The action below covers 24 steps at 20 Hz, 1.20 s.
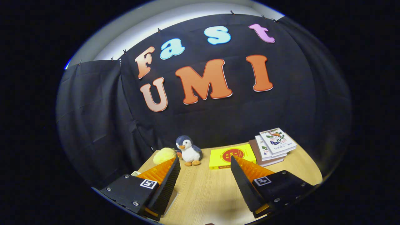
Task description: Open the storage box then place both shoes into the box .Put the left shoe in first, then the right shoe, with the right side of both shoes facing outward in a uniform manner.
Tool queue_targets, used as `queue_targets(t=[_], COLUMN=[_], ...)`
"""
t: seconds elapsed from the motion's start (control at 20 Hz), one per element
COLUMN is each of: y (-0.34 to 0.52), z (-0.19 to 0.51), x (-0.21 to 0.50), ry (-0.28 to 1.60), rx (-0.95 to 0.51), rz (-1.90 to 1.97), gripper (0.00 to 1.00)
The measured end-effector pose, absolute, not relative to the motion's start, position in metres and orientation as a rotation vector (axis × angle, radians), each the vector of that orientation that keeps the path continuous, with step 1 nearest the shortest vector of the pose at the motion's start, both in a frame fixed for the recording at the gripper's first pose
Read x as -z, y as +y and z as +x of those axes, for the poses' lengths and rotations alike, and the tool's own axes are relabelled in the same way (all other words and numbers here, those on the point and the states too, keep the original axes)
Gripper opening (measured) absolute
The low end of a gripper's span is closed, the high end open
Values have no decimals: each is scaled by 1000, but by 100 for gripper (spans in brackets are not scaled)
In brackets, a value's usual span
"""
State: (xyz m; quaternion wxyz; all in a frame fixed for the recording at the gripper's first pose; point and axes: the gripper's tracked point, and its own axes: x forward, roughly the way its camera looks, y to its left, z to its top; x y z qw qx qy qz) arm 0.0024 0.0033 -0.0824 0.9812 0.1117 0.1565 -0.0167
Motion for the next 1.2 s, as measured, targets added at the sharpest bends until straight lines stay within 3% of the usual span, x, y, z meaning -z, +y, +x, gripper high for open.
queue_targets(t=[0.7,1.2], y=[-49,-62], z=[-11,-13], x=[-4,-13], ry=[-34,-96], rx=[139,186], rz=[71,52], gripper=[97,98])
